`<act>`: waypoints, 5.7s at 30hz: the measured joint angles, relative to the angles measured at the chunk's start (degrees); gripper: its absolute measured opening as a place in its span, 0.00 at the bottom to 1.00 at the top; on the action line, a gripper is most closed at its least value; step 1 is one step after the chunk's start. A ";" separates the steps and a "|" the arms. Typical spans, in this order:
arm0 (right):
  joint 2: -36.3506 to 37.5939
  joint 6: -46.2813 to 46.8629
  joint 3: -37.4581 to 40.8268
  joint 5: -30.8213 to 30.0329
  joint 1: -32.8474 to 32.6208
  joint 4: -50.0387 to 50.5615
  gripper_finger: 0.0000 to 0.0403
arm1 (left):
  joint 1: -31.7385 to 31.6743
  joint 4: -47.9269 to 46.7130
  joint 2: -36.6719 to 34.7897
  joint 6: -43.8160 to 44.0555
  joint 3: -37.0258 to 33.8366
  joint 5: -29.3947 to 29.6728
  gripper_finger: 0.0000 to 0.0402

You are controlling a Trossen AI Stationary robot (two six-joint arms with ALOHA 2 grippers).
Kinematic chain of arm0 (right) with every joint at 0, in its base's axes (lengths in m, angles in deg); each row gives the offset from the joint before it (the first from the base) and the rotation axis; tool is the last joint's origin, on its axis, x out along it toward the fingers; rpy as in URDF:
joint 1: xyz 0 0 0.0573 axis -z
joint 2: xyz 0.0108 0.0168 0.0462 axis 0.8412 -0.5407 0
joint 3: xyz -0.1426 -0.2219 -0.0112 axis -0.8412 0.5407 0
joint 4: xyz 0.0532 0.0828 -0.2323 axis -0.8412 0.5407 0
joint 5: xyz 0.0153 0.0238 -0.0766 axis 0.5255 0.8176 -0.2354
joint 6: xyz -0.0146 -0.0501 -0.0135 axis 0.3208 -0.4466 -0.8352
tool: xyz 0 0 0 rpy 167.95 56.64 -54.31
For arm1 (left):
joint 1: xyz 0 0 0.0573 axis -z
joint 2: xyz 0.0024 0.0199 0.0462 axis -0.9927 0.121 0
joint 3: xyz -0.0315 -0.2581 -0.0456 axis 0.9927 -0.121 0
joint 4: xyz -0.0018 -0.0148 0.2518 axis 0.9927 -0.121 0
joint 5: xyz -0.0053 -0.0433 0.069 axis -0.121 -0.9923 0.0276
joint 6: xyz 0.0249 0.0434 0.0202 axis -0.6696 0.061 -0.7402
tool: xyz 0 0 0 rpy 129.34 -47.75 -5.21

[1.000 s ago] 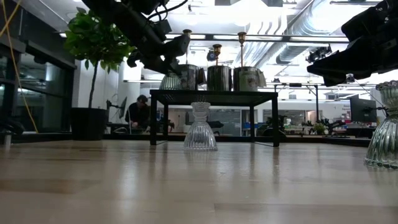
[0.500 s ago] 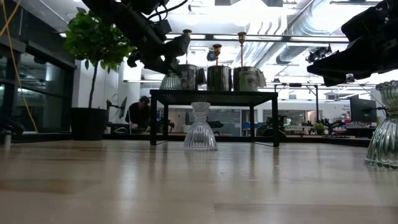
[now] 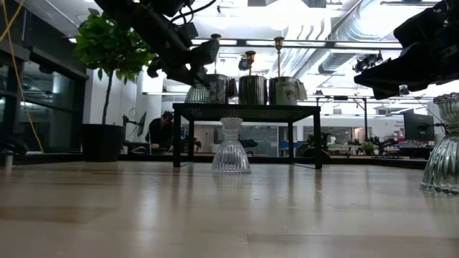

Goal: Pick & Place candle stick holders
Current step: Put the top green glass candle holder on the shelf, then put the transparent glass candle holder on the shelf

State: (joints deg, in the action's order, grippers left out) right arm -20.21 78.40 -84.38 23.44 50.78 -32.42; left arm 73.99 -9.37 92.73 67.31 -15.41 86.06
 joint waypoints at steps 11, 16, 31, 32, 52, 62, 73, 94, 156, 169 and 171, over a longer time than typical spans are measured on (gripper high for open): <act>0.00 0.01 0.00 0.01 -0.02 0.00 0.25 | 0.00 0.03 0.00 -1.18 0.01 0.26 0.36; 0.00 0.01 0.00 0.00 -0.01 -0.01 0.25 | 0.00 0.06 0.00 -1.55 0.00 0.24 0.36; 0.00 0.01 0.00 0.00 -0.01 -0.01 0.25 | 0.02 1.30 0.00 -6.37 0.02 2.37 0.60; 0.00 0.02 0.00 0.00 -0.01 -0.01 0.25 | 0.02 1.35 0.00 -6.88 0.02 2.40 0.62; 0.00 0.01 0.00 0.01 -0.02 0.00 0.25 | 0.07 7.09 -0.61 -16.77 0.07 3.85 0.69; 0.00 0.01 0.00 0.01 -0.01 0.00 0.25 | 0.07 12.97 -2.04 -24.60 0.11 2.29 0.69; 0.00 0.01 0.00 0.01 0.00 -0.01 0.25 | 2.36 12.45 -9.13 -31.21 0.07 -4.63 0.69; 0.00 0.00 0.00 0.01 -0.02 -0.02 0.25 | 26.50 21.51 -13.46 -22.81 -24.00 -4.26 0.69; 0.00 0.00 0.00 0.01 -0.02 0.00 0.25 | 15.59 59.21 32.64 -14.75 -13.03 -12.68 0.42; 0.00 0.01 0.00 0.01 -0.02 0.00 0.25 | 15.58 60.42 32.63 -15.32 -11.97 -11.57 0.30; 0.00 0.02 0.00 0.01 0.00 0.00 0.25 | 15.58 60.59 32.63 -15.34 -10.94 -11.17 0.30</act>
State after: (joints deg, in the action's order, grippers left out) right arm -20.21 78.42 -84.38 23.44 50.78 -32.42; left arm 89.57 51.21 125.36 51.97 -26.35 74.89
